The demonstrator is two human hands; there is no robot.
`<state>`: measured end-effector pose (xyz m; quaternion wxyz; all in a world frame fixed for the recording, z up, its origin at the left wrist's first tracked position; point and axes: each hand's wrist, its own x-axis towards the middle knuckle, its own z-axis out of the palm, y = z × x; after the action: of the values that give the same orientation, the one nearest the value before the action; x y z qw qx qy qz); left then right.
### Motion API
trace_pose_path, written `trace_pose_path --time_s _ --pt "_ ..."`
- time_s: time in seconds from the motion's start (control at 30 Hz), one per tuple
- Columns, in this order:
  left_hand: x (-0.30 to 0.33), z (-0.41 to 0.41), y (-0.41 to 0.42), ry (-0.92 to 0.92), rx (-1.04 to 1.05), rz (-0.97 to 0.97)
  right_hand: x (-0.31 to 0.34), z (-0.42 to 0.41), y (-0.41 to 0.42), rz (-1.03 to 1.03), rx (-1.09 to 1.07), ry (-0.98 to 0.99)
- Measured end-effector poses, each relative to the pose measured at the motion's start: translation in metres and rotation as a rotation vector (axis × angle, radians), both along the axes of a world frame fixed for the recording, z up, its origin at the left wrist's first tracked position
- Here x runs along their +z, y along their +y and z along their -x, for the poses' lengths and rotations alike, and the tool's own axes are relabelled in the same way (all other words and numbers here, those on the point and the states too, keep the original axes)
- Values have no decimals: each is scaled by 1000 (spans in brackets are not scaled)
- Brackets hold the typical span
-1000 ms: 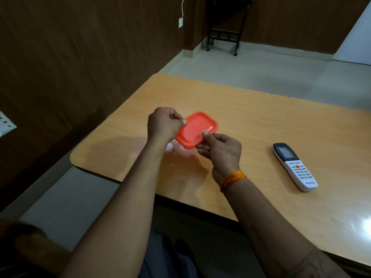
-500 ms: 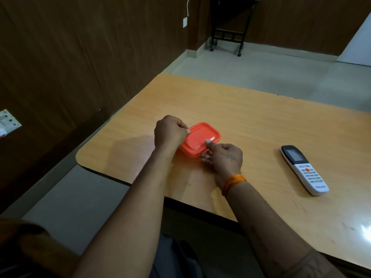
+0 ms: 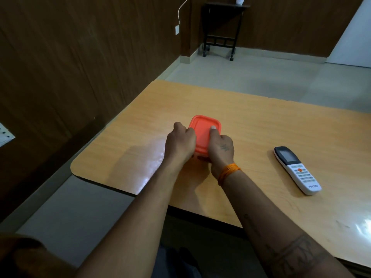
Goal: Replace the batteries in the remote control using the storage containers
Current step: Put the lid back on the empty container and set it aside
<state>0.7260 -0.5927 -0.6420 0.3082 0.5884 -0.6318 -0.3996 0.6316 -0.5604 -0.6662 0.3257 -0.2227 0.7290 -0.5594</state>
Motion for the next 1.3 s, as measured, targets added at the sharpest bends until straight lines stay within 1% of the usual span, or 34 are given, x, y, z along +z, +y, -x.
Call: trace_pose_path --time_s 0.07,0.1,0.17,0.27,0.37,0.53,0.6,0.73,0.8,0.97,1.1,1.13,1.23,1.3 --pt "1 2 2 66 45 -54 7 -3 3 37 24 75" --pt "0 2 3 62 58 -65 8 -3 4 53 30 116" --pt "-3 2 4 12 72 -25 7 -3 5 62 12 176" --pt "-3 7 8 17 76 52 7 -2 5 78 -24 183" --pt "2 13 11 36 47 64 9 4 4 90 -20 167" --pt "1 14 13 49 -60 13 18 28 12 38 47 151" --pt "-1 14 15 77 -84 -3 18 37 12 48 88 178" --pt "-1 9 12 206 25 -74 13 34 16 87 216 309" --pt "0 4 10 208 62 -70 6 28 16 122 251 292" --pt "1 7 9 200 79 -36 6 27 13 162 234 163" --pt "1 5 7 242 75 -82 4 27 14 102 176 190" --pt "2 2 6 229 63 -83 2 25 14 79 153 200" --pt "4 -15 9 133 17 -8 0 23 16 19 75 211" --pt "8 -26 15 121 26 20 2 20 16 -10 63 192"
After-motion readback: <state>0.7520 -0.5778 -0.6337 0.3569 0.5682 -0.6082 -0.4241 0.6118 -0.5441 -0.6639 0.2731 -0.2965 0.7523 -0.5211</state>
